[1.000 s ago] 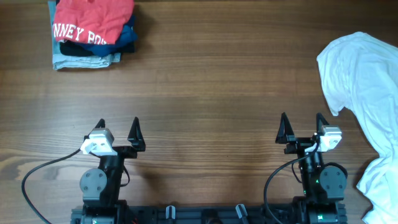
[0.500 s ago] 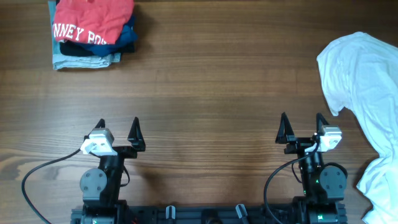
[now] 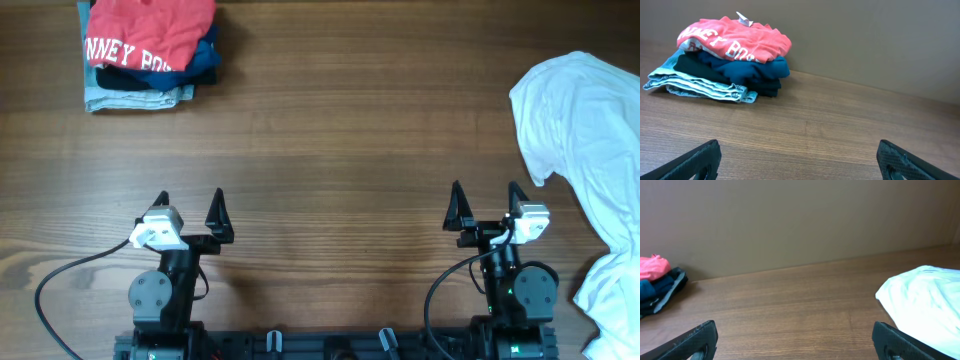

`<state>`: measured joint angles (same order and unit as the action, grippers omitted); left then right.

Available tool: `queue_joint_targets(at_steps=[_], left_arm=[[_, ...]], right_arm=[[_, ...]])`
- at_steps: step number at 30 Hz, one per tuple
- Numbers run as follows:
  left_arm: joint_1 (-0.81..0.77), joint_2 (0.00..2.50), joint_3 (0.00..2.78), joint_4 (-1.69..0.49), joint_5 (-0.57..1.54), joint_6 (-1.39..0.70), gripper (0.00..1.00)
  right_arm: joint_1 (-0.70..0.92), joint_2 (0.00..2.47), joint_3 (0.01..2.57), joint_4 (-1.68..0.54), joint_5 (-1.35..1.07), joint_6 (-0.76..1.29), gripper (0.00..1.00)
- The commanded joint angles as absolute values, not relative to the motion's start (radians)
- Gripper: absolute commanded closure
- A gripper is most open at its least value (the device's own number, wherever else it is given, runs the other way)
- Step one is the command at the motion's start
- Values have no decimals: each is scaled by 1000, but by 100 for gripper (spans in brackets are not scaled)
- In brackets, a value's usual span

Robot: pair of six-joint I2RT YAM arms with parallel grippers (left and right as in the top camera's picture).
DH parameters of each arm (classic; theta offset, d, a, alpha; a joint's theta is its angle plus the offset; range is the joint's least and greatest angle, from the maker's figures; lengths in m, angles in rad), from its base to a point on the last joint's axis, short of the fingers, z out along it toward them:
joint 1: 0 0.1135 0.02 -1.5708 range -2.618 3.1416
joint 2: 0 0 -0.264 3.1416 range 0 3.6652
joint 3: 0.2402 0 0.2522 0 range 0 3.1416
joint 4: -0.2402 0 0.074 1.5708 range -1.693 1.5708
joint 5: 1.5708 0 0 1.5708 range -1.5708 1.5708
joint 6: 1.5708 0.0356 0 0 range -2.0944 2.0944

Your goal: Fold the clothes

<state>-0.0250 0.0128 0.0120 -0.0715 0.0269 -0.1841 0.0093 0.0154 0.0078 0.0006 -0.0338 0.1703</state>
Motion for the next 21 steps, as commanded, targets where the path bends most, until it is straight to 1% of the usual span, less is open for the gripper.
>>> queue_joint_targets(at_steps=[1,12,14,16,17,18,20,21], left_arm=[[-19,3,6,-75,20,-164,0],[-20,3,6,-75,45,-176,0],[-20,3,6,-67,116,-293,0],[-21,3,6,-56,216,-494,0],[-21,3,6,-54,245,-537,0],[-21,3,6,-51,277,-548,0],[-21,3,6,-47,307,-549,0],[-21,3,6,-43,307,-565,0]], right_arm=[[1,7,5,3,-50,160,0],[1,7,5,22,-54,161,0],[1,7,5,17,-54,161,0],[1,7,5,9,-56,171,0],[1,7,5,19,-92,244,0],[1,7,5,23,-178,386,0],[1,7,5,26,-342,792,0],[1,9,5,30,-368,958,0]])
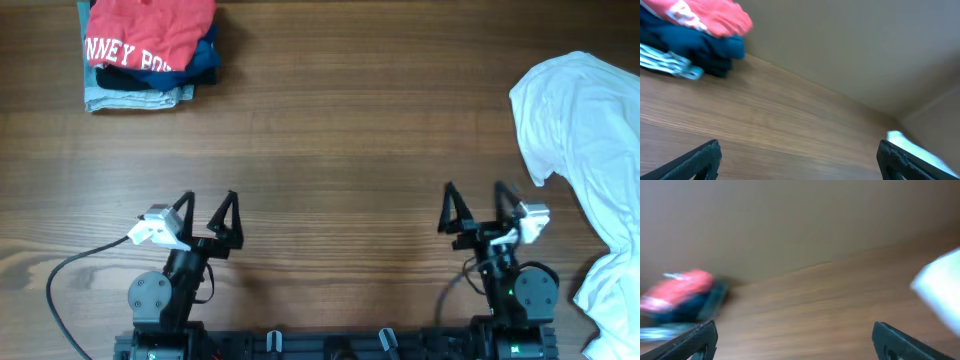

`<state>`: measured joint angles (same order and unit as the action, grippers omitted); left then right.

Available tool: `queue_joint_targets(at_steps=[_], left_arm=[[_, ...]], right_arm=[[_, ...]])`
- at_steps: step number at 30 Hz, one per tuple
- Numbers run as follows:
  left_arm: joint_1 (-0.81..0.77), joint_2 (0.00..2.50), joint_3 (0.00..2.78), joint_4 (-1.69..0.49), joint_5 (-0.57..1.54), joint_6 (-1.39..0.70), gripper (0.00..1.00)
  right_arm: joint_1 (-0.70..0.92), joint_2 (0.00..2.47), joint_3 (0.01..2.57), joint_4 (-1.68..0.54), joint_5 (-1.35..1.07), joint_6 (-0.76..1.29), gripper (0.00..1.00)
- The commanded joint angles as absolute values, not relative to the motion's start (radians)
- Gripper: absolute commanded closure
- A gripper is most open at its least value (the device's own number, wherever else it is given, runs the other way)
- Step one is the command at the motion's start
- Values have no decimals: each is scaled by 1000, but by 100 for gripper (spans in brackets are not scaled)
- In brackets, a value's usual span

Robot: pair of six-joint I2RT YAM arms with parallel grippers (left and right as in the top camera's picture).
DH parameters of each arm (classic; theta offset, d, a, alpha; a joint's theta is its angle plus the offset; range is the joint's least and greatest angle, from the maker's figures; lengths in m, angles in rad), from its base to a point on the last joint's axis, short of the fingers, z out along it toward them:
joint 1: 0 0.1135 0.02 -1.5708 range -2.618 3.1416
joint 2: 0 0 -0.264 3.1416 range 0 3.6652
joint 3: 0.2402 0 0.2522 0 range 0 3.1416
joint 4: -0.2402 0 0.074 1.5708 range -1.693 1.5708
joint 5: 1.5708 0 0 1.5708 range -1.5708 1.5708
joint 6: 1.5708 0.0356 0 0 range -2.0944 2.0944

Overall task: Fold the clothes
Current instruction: 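Reach the right gripper to the white T-shirt and grasp it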

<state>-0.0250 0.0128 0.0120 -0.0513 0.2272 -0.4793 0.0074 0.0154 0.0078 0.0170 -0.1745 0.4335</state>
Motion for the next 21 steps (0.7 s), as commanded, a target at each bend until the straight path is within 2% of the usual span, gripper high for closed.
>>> queue_joint_targets(at_steps=[1,3,4,6,7,12,16,21], left_arm=[[-21,3,6,-43,318,-601,0],[-21,3,6,-41,406,-668,0],[-21,3,6,-41,425,-667,0],[-21,3,6,-41,430,-667,0],[-21,3,6,-41,430,-667,0],[-21,3,6,-41,430,-667,0],[-21,3,6,-41,430,-667,0],[-21,3,6,-41,430,-667,0]], right_arm=[[1,10,5,30,-364,1051,0],[1,10,5,41,-384,1274,0],[1,10,5,60,-402,1265,0],[1,10,6,225,-525,1066,0],[1,10,13,253,-540,1031,0],[1,95,166,199,-495,886,1],[1,378,416,68,-401,660,0],[-19,965,937,-388,-67,373,0]])
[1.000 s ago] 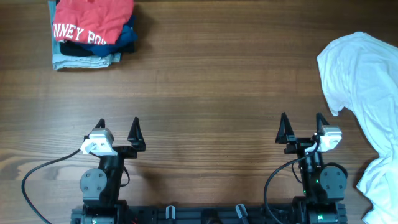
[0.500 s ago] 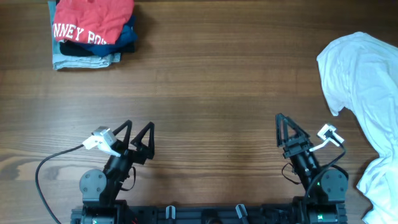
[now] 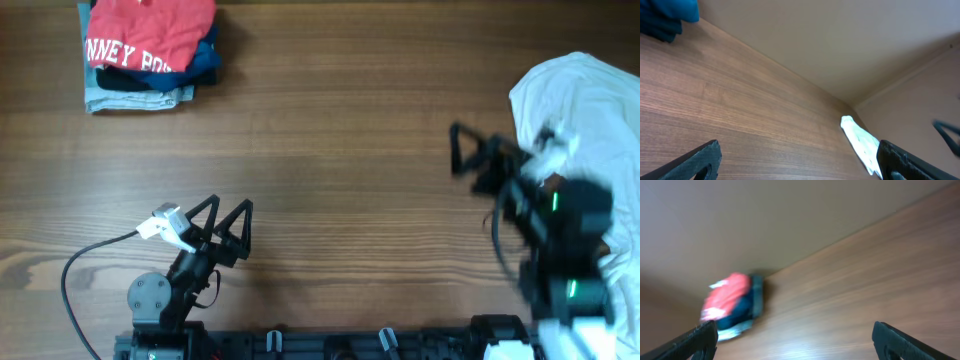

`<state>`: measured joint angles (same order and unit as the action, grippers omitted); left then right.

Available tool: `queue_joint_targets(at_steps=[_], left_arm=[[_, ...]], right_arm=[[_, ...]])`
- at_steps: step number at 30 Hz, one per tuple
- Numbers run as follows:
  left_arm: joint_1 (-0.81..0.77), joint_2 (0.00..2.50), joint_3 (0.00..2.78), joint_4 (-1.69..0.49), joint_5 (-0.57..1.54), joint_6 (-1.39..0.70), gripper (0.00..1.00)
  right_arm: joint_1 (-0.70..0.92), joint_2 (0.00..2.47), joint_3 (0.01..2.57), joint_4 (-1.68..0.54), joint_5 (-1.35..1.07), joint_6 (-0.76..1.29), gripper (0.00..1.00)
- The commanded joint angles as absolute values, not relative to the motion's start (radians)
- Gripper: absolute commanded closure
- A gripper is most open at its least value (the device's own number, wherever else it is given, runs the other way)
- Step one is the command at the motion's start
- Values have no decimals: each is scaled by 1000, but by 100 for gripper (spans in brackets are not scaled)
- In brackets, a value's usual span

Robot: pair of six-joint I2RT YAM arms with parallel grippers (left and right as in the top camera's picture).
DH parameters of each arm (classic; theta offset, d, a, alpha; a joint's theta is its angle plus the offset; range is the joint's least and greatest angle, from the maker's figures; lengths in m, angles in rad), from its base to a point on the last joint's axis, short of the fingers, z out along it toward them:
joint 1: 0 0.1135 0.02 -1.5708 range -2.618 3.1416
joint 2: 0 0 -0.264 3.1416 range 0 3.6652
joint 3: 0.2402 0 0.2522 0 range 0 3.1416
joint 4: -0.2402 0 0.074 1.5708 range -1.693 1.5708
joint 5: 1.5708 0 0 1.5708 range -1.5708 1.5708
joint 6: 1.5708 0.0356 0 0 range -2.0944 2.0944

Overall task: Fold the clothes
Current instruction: 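Reach the right gripper to the white T-shirt and grasp it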

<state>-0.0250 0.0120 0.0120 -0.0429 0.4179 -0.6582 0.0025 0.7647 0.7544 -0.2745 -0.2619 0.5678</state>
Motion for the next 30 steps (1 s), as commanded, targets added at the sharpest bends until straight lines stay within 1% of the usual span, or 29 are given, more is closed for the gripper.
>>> queue_joint_targets(at_steps=[1,4,5,7,11,12,13,14,16,18,20,23,25,30], left_arm=[[-21,3,6,-41,430,-667,0],[-21,3,6,-41,430,-667,0],[-21,3,6,-41,430,-667,0],[-21,3,6,-41,430,-667,0],[-21,3,6,-41,430,-667,0],[-21,3,6,-41,430,-667,0],[-21,3,6,-41,430,-667,0],[-21,3,6,-41,430,-667,0],[-21,3,6,-41,430,-667,0],[-21,3,6,-41,430,-667,0],[-21,3,6,-41,430,-667,0],[-21,3,6,-41,430,-667,0],[-21,3,6,-41,430,-667,0],[-21,3,6,-41,430,-667,0]], right_arm=[[-44,1084,1043,-452,-40,360,0],[-134,1393,1321,-581,-33,274,0],[-154,1458,1372,-616,-33,258,0],[-173,1534,1383,-619,-13,160,1],[-186,1684,1383,-633,171,7,1],[-190,1716,1383,-631,173,1,3],[-192,1757,1383,-626,175,-1,10],[-195,1786,1383,-625,197,-2,12],[-203,1835,1383,-627,248,-38,9],[-236,1905,1383,-638,272,-75,9],[-268,1942,1383,-644,260,-76,14],[-307,1951,1383,-636,139,-125,20],[-321,1959,1383,-640,95,-134,36],[-342,1992,1382,-645,6,-159,37]])
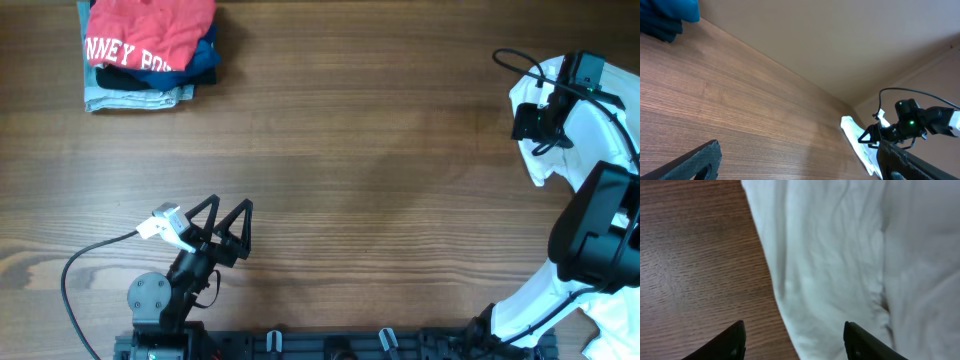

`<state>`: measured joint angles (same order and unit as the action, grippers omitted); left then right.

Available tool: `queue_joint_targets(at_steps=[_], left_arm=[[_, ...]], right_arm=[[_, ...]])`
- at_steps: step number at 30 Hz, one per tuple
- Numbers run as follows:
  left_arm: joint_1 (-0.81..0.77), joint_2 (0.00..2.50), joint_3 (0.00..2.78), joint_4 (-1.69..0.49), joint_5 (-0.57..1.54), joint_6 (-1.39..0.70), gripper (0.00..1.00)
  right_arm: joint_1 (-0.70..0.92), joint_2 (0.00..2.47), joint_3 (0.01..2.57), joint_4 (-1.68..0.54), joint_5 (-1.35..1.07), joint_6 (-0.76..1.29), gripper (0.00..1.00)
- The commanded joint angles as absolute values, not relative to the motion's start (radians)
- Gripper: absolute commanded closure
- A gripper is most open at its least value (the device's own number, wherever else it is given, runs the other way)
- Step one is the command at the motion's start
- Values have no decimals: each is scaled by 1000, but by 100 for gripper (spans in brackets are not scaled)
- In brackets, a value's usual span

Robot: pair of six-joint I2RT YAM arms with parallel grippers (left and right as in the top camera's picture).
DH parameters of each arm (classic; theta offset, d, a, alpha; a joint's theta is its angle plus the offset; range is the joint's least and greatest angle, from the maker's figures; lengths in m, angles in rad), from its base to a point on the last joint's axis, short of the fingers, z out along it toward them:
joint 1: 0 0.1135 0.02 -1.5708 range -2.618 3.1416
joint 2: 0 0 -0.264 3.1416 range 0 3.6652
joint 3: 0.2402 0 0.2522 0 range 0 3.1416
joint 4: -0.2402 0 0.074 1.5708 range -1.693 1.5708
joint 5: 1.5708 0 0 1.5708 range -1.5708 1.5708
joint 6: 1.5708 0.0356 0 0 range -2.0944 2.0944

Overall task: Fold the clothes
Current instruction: 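Reach the right gripper to the white T-shirt and grasp it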

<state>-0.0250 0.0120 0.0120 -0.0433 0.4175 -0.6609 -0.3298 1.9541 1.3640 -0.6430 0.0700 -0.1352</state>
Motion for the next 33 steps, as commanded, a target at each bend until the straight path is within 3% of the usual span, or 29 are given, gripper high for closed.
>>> queue_joint_targets(at_steps=[1,19,21,22,25,30,33], left_arm=[[-21,3,6,-41,430,-667,0],[-21,3,6,-41,430,-667,0],[-21,3,6,-41,430,-667,0],[-21,3,6,-41,430,-667,0],[-21,3,6,-41,430,-667,0],[-21,3,6,-41,430,-667,0],[-21,3,6,-41,430,-667,0]], right_arm=[[-348,2008,1382,-645,5,-158,37],[-371,2085,1380,-625,-2,-184,39],[-371,2085,1380,-624,-1,-184,53],[-371,2086,1380,-624,-1,-183,67],[-371,2086,1380,-625,-42,-180,96],[-319,2085,1380,-623,-218,-129,96],[-188,2085,1380,-614,-271,-107,96]])
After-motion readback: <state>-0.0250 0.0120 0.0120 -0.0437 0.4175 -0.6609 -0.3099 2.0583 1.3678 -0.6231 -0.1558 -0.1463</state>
